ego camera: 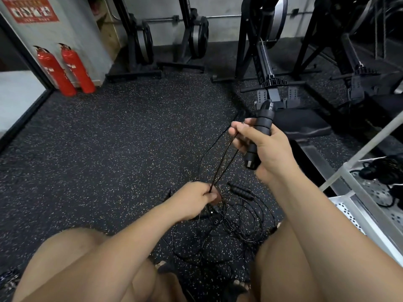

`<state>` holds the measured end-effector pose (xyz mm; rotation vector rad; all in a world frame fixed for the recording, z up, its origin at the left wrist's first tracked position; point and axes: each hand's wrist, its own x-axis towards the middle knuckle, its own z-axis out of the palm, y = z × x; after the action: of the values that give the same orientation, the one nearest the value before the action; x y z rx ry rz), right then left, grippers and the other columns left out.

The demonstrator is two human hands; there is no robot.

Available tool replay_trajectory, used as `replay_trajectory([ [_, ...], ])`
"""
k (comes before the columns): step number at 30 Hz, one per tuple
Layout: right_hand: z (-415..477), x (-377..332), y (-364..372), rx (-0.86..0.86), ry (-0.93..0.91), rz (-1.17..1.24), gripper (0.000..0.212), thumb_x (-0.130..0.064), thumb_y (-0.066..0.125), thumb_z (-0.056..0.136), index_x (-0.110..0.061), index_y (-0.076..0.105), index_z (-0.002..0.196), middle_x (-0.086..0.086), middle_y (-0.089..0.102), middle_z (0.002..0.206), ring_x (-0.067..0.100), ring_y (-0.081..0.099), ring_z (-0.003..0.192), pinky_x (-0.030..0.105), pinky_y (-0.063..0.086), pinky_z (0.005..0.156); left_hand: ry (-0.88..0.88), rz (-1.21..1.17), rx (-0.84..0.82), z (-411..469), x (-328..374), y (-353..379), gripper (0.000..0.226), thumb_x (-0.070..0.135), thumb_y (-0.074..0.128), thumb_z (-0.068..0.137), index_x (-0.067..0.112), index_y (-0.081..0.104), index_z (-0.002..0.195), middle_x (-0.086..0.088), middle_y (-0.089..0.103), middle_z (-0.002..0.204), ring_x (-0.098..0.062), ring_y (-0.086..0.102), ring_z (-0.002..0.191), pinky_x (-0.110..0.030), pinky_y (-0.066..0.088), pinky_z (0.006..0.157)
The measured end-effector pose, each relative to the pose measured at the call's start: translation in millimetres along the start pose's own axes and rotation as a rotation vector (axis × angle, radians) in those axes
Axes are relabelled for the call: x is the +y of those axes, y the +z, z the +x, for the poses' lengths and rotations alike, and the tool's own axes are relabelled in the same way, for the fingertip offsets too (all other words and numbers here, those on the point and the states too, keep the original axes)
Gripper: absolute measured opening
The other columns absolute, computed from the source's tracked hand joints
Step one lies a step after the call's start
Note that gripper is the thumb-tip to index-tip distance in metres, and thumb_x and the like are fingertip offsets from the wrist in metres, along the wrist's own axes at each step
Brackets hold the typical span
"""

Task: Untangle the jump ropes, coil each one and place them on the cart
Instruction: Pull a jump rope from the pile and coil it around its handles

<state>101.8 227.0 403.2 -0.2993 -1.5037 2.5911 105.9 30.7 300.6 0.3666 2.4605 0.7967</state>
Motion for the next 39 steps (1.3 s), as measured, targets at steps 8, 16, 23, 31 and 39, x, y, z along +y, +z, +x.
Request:
replay_trajectory([
  [8, 6, 12, -8, -0.006, 0.066, -0.128, 0.03, 0.0, 0.081, 0.092, -0.002, 0.064, 0.117, 0.022, 0.08, 0.114, 0.034, 0.079, 0.108, 0.042, 0.064, 0.095, 0.232, -0.239, 0.27, -21, 21, -38, 0.017, 0.029, 0.059, 0.109, 0.038, 0.074, 0.111, 0.022, 0.08, 0.101, 0.0, 0.076, 0.096, -0.039, 0.062, 0.095],
  [16, -8, 32, 6, -0.189, 0.112, -0.552, 0.031, 0.003, 0.076, 0.086, -0.011, 0.074, 0.114, 0.005, 0.083, 0.106, 0.033, 0.076, 0.111, 0.051, 0.057, 0.106, 0.313, -0.632, 0.476, -32, 33, -69, 0.012, 0.013, 0.063, 0.108, 0.008, 0.074, 0.109, -0.009, 0.08, 0.094, -0.024, 0.081, 0.087, -0.03, 0.063, 0.075],
  [23, -24, 48, 23, -0.336, 0.1, -0.614, 0.032, -0.011, 0.084, 0.081, -0.018, 0.077, 0.111, 0.011, 0.082, 0.11, 0.041, 0.073, 0.116, 0.058, 0.052, 0.113, 0.284, -0.894, 0.592, -20, 24, -81, 0.017, 0.018, 0.069, 0.105, 0.002, 0.074, 0.108, -0.006, 0.075, 0.088, -0.02, 0.074, 0.079, -0.032, 0.062, 0.069],
  [31, -26, 37, 22, -0.286, 0.036, -0.538, 0.026, 0.005, 0.077, 0.093, -0.006, 0.068, 0.114, 0.013, 0.083, 0.103, 0.033, 0.081, 0.098, 0.037, 0.062, 0.084, 0.094, -0.836, 0.413, -9, 6, -78, 0.033, 0.036, 0.05, 0.113, 0.013, 0.074, 0.115, -0.006, 0.08, 0.099, -0.023, 0.078, 0.089, -0.052, 0.064, 0.095],
  [39, -25, 9, 19, -0.216, -0.003, -0.324, 0.027, 0.007, 0.074, 0.095, -0.002, 0.064, 0.119, 0.014, 0.083, 0.109, 0.031, 0.081, 0.1, 0.03, 0.059, 0.075, 0.048, -0.148, -0.143, 9, -24, -17, 0.059, 0.01, 0.068, 0.091, 0.056, 0.061, 0.129, 0.02, 0.071, 0.129, -0.02, 0.076, 0.104, -0.049, 0.062, 0.093],
])
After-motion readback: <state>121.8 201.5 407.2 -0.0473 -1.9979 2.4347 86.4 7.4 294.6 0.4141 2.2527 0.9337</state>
